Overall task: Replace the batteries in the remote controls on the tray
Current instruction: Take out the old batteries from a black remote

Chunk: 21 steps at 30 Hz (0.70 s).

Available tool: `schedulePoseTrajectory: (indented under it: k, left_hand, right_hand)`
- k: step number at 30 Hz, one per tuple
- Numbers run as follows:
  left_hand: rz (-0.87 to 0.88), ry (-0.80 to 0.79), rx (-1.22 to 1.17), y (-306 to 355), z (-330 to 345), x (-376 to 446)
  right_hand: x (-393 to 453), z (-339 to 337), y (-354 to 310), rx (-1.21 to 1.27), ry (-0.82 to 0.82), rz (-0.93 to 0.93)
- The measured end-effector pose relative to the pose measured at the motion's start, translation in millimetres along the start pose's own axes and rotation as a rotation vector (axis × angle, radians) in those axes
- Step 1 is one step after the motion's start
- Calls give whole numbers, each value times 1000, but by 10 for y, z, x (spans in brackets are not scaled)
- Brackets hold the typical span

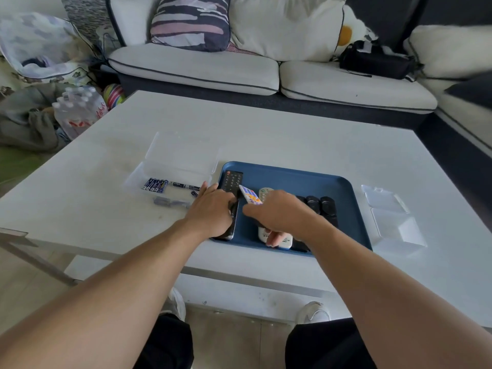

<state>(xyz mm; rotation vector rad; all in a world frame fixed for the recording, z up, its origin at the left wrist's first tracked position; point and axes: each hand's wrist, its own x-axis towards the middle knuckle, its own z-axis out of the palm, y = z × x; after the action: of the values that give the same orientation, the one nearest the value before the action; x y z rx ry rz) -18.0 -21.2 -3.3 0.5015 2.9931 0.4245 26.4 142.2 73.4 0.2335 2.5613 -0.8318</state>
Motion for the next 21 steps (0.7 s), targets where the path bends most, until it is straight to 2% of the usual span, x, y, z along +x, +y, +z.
schedulePoseTrajectory:
  k: [2, 4, 6, 8, 10, 12, 15, 18, 21]
  left_hand:
    - [0, 78, -122, 103, -52, -12]
    - [-56, 65, -382, 286, -143, -25]
    - [-173, -88, -806, 445, -246, -24]
    - [-170, -233, -1337, 523, -302, -7]
    - [-223, -227, -1701, 565, -353, -6]
    - [-269, -117, -1751, 621, -366, 16]
    - [-337, 90, -1660, 672, -315, 55]
    - [-357, 178, -1638, 690, -279, 63]
    - [-363, 205, -1647, 732, -265, 48]
  right_hand:
    - [-41, -128, 39, 89, 41, -47]
    - [-89, -215, 71, 257, 16, -100]
    - [-109, -267, 122, 512, -64, -127]
    - [-94, -325, 195, 762, -165, -132]
    - [-60, -377, 268, 943, -279, -126]
    - [-32, -385, 326, 1002, -311, -106]
    - [-13, -334, 366, 959, -161, -7]
    - [15, -304, 382, 953, -9, 34]
    - [41, -300, 401, 875, 52, -12]
